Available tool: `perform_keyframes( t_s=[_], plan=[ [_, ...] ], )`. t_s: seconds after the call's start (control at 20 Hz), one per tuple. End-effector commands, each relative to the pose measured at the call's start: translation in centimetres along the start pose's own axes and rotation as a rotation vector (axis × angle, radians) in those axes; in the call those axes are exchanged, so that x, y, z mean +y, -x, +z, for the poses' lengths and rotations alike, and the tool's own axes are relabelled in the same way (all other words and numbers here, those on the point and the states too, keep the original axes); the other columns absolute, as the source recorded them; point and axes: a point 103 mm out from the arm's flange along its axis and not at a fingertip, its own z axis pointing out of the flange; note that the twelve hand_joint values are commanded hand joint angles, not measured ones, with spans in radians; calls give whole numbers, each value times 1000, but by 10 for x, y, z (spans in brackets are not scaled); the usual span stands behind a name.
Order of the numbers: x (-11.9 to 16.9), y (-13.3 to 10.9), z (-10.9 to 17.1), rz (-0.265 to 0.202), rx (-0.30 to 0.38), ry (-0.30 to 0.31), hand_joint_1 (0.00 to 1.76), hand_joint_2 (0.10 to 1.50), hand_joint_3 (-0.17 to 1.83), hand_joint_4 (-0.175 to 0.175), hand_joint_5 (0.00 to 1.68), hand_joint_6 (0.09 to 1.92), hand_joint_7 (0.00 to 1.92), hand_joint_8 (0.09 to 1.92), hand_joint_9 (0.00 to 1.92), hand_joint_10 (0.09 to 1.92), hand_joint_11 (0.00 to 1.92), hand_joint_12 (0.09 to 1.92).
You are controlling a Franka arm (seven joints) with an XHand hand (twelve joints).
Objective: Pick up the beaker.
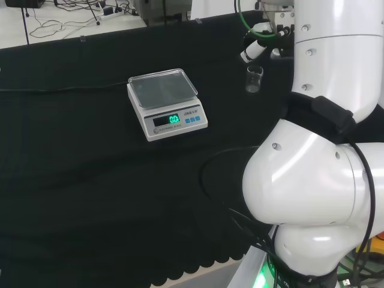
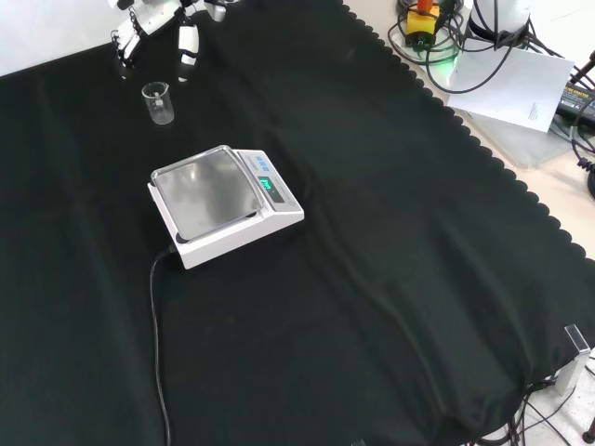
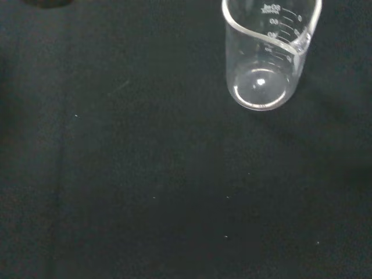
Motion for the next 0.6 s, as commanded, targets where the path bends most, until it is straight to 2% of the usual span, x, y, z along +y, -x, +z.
perform_keyframes(
  t_s=[0.05, 0.6],
  plan=[
    [9, 13, 7, -7, 19, -18, 620, 774, 309, -20, 373, 259, 180, 675, 157, 876, 0, 1316],
    [32, 21, 22, -16, 24, -65, 623, 777, 310, -24, 390, 257, 206, 674, 194, 869, 0, 1360]
  ],
)
